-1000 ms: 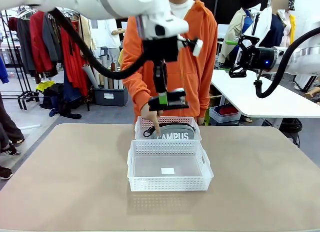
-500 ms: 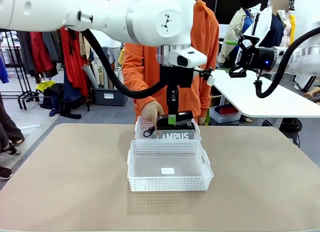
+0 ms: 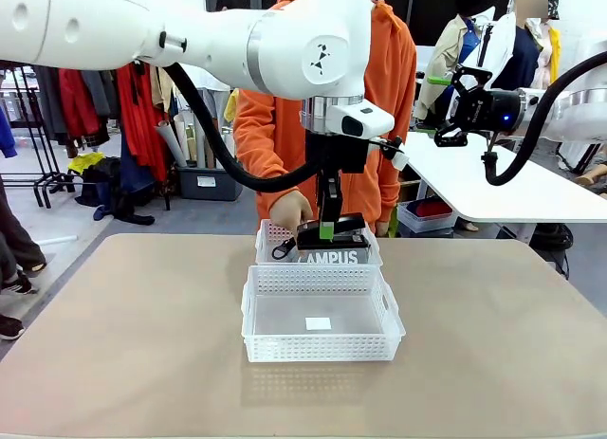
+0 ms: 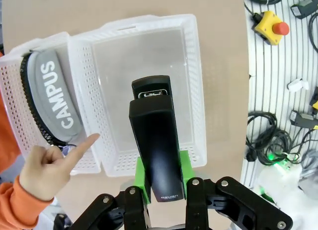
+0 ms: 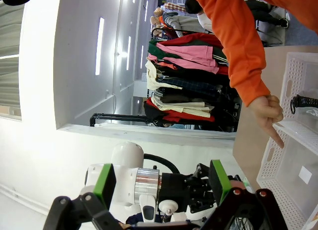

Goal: Distribute items into two baskets.
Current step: Place the picked Stapler into the Organizing basket as instructed by the person.

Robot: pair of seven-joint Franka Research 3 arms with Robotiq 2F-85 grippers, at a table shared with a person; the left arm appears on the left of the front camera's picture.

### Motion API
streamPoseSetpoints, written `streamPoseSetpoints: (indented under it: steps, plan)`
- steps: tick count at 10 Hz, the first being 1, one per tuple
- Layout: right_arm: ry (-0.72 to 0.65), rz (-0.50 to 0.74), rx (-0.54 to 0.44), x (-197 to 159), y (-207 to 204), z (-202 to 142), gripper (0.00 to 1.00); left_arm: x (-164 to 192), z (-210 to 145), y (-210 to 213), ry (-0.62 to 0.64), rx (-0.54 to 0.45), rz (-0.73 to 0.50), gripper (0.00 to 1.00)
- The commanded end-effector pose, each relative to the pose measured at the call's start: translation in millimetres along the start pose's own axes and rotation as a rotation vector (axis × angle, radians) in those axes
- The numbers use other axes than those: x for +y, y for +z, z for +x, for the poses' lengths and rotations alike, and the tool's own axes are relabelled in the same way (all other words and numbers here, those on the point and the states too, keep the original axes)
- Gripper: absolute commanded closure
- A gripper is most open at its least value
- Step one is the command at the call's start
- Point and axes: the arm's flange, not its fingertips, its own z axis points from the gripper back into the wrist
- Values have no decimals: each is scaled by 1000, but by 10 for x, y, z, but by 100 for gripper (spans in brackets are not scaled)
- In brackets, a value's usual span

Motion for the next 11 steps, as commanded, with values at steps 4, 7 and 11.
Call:
streamPoseSetpoints:
  steps: [4,7,11]
  plan:
    - [-7,8,-11,28,4,-6,0,-1,9,-20,-2,1,-3,100]
    - [-7,8,-11,28,4,-6,0,208,74,-284,93,20,-78,100]
    - [-7,8,-11,28,4,-6,0,375,220,-800,113,42,-96,100]
